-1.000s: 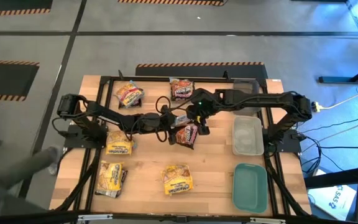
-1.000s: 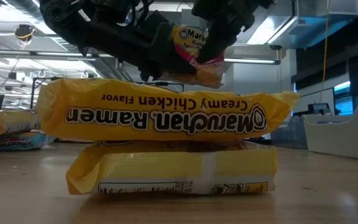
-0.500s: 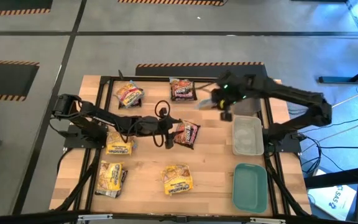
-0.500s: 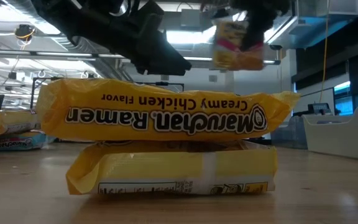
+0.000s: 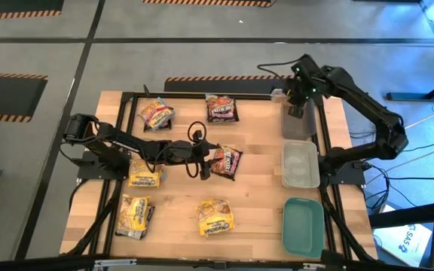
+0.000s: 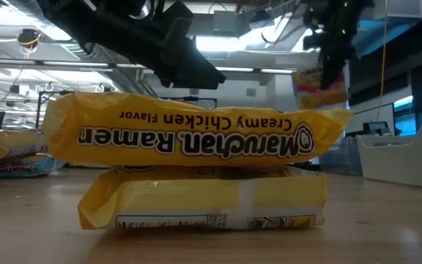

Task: Sort Maruchan noodles
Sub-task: Put the blue noodle pack into the black bin

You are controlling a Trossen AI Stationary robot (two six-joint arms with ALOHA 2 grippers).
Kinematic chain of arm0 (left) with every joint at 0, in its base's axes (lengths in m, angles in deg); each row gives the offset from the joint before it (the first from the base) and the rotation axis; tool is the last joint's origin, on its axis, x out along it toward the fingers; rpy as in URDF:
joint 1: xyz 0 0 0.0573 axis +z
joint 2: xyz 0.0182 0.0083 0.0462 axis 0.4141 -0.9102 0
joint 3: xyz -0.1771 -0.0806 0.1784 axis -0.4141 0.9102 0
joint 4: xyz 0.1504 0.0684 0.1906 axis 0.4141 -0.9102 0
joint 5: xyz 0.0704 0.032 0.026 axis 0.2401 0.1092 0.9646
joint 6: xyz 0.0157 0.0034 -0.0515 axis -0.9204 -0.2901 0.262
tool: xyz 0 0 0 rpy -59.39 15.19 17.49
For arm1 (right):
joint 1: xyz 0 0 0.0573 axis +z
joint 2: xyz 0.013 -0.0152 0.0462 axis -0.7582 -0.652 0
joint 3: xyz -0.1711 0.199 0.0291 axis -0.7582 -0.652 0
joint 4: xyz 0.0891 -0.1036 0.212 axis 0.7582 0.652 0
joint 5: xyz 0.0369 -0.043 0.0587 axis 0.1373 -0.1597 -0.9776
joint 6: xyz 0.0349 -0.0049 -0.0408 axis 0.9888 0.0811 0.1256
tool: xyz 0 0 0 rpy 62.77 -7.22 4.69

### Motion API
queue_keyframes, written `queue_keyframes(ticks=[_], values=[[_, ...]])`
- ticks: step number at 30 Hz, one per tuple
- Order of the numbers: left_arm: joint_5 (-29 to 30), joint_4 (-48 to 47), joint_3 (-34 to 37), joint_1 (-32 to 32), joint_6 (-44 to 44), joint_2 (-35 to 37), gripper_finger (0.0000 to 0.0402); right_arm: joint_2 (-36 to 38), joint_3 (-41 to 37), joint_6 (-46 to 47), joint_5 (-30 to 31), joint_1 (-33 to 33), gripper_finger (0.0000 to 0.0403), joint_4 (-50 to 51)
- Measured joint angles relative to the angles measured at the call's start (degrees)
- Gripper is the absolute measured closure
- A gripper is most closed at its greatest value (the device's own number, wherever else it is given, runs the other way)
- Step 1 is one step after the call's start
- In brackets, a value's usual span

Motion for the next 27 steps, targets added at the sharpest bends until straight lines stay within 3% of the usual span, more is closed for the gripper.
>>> queue_keyframes(ticks=[9,19,23,27], values=[[-0.04,-0.01,0.00,0.01,-0.10,0.00,0.0191,-0.04,-7.37,-6.33,5.48,-7.30,0.0312,-3.34],[-0.04,-0.01,0.00,0.01,-0.11,-0.02,0.0191,-0.86,-16.28,-9.74,7.66,-7.55,0.0311,-8.81],[-0.07,-0.01,0.00,0.01,-0.12,-0.02,0.0191,-3.78,-16.83,-9.49,9.53,-7.57,0.0311,-9.31],[-0.09,-0.01,0.02,0.01,-0.12,-0.02,0.0191,-6.30,-16.82,-9.68,7.54,-7.56,0.0311,-11.52]])
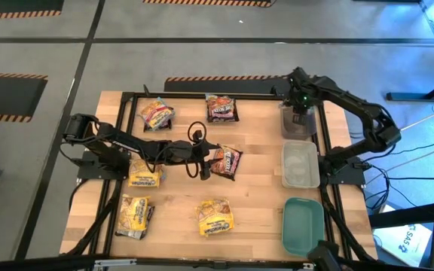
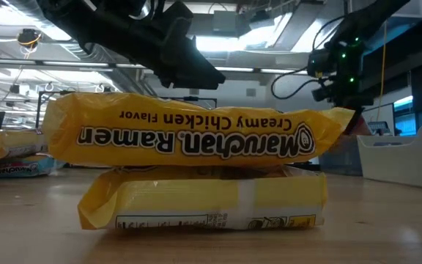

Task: Sort Maruchan noodles
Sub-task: Put the blue noodle pack into the black bin

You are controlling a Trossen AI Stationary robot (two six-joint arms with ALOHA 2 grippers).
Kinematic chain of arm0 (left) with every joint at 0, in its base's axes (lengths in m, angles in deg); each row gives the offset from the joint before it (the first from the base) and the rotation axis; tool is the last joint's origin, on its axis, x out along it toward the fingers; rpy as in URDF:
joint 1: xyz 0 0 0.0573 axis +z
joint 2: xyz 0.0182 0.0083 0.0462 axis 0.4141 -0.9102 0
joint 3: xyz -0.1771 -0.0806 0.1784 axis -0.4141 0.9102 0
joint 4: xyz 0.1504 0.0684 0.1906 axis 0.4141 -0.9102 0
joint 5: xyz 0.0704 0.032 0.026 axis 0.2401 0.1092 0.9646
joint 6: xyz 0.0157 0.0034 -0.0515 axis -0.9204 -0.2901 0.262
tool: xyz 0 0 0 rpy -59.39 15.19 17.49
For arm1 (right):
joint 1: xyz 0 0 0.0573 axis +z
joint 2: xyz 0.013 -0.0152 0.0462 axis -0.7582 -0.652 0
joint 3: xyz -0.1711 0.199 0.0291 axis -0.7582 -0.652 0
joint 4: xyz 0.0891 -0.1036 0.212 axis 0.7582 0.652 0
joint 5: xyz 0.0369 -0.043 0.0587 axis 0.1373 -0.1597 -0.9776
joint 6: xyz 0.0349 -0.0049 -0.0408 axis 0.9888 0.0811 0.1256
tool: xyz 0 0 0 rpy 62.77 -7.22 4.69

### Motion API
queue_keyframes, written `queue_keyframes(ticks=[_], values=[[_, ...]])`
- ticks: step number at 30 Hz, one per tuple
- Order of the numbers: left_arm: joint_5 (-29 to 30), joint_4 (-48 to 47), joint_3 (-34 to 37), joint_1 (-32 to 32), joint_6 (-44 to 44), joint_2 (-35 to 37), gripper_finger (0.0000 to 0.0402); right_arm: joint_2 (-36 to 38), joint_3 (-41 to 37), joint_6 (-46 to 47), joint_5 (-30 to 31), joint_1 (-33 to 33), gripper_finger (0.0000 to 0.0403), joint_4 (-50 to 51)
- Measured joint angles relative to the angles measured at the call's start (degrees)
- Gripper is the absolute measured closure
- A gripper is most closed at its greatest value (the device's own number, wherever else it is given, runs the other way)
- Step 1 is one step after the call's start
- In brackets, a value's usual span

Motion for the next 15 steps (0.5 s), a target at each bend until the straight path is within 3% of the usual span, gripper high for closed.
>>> queue_keyframes(ticks=[15], values=[[0.00,-0.02,0.02,0.00,-0.57,-0.02,0.0191,-1.53,0.01,2.34,-9.38,0.04,0.0310,-4.77]])
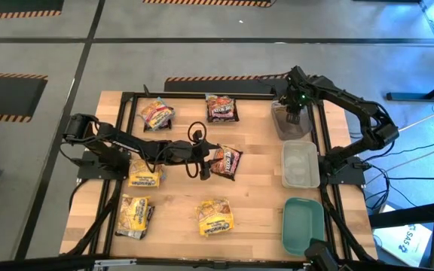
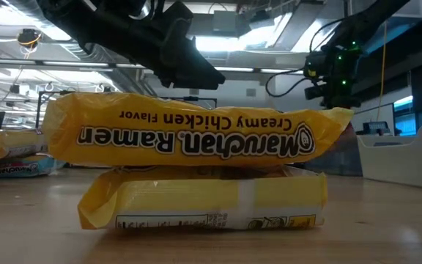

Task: Sort Maruchan noodles
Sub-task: Put the blue noodle pack into the black bin

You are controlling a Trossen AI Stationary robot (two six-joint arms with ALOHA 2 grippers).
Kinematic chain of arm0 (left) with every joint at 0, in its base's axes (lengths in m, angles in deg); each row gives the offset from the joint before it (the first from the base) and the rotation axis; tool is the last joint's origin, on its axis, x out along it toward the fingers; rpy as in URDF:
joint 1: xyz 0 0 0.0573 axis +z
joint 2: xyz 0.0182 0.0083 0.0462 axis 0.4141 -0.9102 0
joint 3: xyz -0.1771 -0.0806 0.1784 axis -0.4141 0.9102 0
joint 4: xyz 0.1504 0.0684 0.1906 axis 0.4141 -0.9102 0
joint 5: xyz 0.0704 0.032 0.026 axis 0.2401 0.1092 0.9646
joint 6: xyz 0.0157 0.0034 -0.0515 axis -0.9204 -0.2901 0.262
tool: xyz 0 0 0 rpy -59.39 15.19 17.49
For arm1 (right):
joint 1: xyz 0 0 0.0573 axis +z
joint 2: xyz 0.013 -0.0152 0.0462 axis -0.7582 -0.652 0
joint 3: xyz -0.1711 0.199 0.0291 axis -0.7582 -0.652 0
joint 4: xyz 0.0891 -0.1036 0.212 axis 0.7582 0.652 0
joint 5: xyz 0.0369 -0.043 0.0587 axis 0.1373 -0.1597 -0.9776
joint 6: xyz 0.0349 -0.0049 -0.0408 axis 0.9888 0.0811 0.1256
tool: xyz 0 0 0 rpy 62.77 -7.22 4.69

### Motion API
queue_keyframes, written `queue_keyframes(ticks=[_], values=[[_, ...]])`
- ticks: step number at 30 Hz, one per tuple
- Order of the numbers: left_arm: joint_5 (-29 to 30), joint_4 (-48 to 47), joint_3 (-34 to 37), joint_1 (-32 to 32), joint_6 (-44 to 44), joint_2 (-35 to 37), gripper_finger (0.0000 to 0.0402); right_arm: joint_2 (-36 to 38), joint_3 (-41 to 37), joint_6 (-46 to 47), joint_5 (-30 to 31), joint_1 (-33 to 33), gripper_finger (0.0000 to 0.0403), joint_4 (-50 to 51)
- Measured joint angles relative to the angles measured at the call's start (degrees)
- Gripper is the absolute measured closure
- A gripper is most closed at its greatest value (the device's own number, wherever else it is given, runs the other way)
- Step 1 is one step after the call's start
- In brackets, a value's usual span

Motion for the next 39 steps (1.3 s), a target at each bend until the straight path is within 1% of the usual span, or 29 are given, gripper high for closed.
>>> queue_keyframes(ticks=[4,7,10,14,17,20,25,30,32,36,39], values=[[0.00,0.00,0.00,0.00,0.02,0.00,0.0191,-0.10,0.02,1.51,-1.85,0.02,0.0310,-1.44],[0.00,0.00,0.00,0.00,0.02,0.00,0.0191,-0.87,0.02,4.15,-1.33,0.02,0.0310,-0.92],[0.00,0.00,0.00,0.00,0.64,0.00,0.0191,-1.03,0.04,5.11,1.46,0.02,0.0310,1.83],[0.00,0.00,0.00,0.00,0.67,0.00,0.0191,-0.91,0.06,2.49,1.95,1.83,0.0310,7.45],[0.00,0.00,0.00,0.00,0.66,0.00,0.0191,-0.85,0.04,0.01,0.31,3.37,0.0310,11.89],[0.01,0.00,0.00,0.00,0.49,0.00,0.0191,-0.85,0.04,-1.59,-3.26,5.22,0.0310,12.16],[0.00,0.00,0.00,0.00,-0.46,0.00,0.0191,-0.85,0.04,-0.64,-7.45,7.30,0.0310,8.62],[0.00,0.00,0.00,0.00,-0.46,0.00,0.0191,-0.85,0.07,3.68,-15.16,7.05,0.0310,2.46],[0.00,0.00,0.00,0.00,-0.48,0.00,0.0191,-0.83,0.07,3.82,-14.53,7.09,0.0310,0.57],[0.01,0.00,0.00,0.00,-0.46,0.00,0.0191,-0.83,0.07,3.26,-10.20,7.09,0.0310,-3.74],[0.01,0.00,0.00,0.00,-0.44,0.00,0.0191,-0.83,0.07,2.59,-9.31,6.01,0.0310,-7.72]])
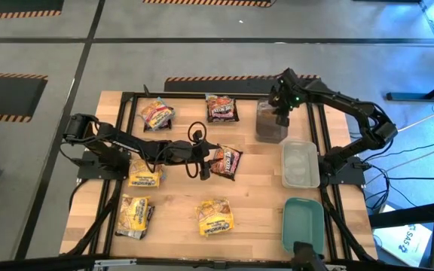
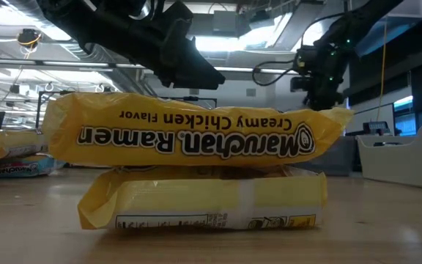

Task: Sort Maruchan noodles
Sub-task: Put the blue noodle pack into the black bin

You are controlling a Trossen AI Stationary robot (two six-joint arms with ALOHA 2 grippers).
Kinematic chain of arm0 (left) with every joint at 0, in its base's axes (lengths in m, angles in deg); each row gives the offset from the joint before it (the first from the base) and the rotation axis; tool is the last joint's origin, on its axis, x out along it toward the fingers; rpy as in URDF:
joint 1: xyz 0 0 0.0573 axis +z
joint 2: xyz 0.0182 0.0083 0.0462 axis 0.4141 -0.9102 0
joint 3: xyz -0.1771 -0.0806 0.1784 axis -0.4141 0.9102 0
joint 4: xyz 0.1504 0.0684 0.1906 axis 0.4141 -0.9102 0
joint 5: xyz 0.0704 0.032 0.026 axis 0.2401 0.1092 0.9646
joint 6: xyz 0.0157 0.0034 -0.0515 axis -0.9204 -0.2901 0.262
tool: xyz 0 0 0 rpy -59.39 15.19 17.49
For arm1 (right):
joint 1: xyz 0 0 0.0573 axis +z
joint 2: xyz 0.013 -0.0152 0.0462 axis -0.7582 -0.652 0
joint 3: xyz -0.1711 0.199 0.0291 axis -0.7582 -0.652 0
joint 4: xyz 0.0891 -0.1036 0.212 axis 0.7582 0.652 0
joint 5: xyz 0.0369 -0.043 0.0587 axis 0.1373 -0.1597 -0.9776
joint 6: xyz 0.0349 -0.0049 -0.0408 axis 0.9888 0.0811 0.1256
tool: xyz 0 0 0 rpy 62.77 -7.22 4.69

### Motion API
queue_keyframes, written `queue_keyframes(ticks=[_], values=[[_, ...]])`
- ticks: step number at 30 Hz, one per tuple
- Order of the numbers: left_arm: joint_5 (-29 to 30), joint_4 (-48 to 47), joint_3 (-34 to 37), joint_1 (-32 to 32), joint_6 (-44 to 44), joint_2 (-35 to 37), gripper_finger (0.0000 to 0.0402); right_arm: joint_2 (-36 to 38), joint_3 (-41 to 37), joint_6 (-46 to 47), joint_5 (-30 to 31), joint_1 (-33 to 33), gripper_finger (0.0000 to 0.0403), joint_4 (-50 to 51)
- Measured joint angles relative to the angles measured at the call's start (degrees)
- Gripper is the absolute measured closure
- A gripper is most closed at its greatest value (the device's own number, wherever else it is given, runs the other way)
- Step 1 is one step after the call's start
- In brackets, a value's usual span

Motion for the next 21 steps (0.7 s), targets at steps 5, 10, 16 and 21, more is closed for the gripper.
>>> queue_keyframes(ticks=[5,10,16,21], values=[[0.01,0.00,0.00,0.00,1.12,0.00,0.0191,-1.56,0.07,-0.04,-0.23,-4.02,0.0310,-3.27],[-0.01,0.00,0.00,0.00,1.36,0.00,0.0191,-3.99,0.06,-2.10,-2.66,-7.80,0.0310,-4.25],[0.01,0.00,0.00,0.00,1.55,-0.02,0.0191,-6.50,0.04,-2.30,-2.46,-8.03,0.0310,-5.42],[0.01,0.02,0.00,0.00,2.59,0.00,0.0191,-8.11,0.04,-1.46,-1.81,-7.92,0.0307,-5.83]])
